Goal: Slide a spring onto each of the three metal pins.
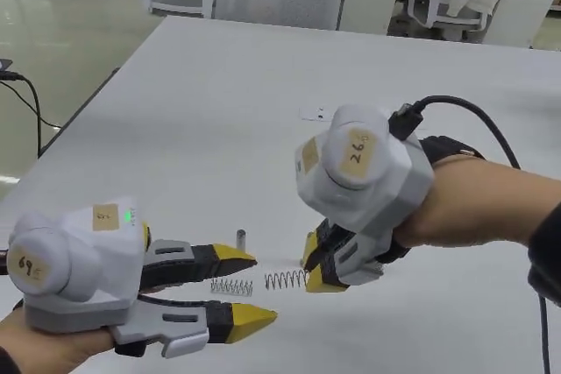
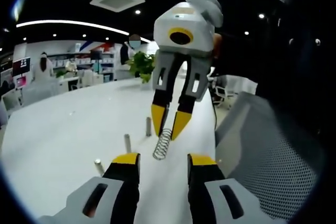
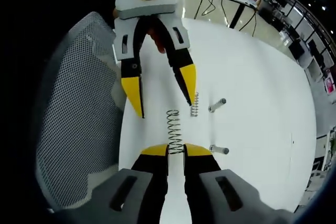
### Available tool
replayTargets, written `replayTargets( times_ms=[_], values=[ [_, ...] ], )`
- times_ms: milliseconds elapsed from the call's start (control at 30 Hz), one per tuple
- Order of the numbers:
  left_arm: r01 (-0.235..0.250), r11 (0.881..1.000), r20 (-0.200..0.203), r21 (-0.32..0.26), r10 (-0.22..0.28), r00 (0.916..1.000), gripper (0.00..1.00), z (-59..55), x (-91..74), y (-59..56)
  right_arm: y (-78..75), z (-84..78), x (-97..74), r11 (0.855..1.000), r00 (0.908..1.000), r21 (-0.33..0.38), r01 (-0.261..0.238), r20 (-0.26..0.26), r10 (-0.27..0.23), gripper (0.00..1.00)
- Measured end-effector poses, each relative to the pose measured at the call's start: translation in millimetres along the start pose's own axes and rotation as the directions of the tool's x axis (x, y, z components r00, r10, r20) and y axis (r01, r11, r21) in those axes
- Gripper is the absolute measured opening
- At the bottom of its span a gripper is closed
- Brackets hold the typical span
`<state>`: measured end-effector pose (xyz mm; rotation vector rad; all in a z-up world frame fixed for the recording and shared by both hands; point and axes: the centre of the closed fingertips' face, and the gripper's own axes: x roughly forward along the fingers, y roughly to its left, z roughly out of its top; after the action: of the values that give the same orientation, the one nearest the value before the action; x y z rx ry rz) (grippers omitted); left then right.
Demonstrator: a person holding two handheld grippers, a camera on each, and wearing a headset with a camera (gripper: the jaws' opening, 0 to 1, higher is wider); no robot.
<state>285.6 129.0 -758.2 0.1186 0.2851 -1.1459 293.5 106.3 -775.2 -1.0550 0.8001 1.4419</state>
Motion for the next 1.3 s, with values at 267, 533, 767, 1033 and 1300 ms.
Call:
replayTargets(
  times_ms=[267,533,767,1033,1300],
  values=[
    [0.025,1.000,0.004,0.008,-0.025,0.9997,0.22,2.1,3.3,-5.3,4.5,6.0,-2.0,1.000,0.9999,-0.031,-0.005,0.011,0.005,0.07],
    [0.035,0.999,0.001,0.011,-0.035,0.9994,0.15,1.6,3.9,-6.7,7.5,11.5,-3.0,0.998,0.9997,-0.057,-0.011,0.021,0.012,0.07],
    [0.039,0.999,0.001,0.012,-0.039,0.9992,0.08,1.5,4.3,-7.5,9.1,13.3,-3.4,0.997,0.9996,-0.072,-0.012,0.023,0.014,0.07],
    [0.042,0.999,0.004,0.007,-0.042,0.9991,0.03,1.4,4.2,-7.8,10.9,13.0,-4.0,0.996,0.9997,-0.084,-0.013,0.020,0.015,0.07],
    [0.056,0.998,0.008,-0.003,-0.056,0.9984,0.02,1.5,3.2,-10.2,13.3,12.9,-3.6,0.997,0.9993,-0.078,-0.023,0.027,0.025,0.08]
  ],
)
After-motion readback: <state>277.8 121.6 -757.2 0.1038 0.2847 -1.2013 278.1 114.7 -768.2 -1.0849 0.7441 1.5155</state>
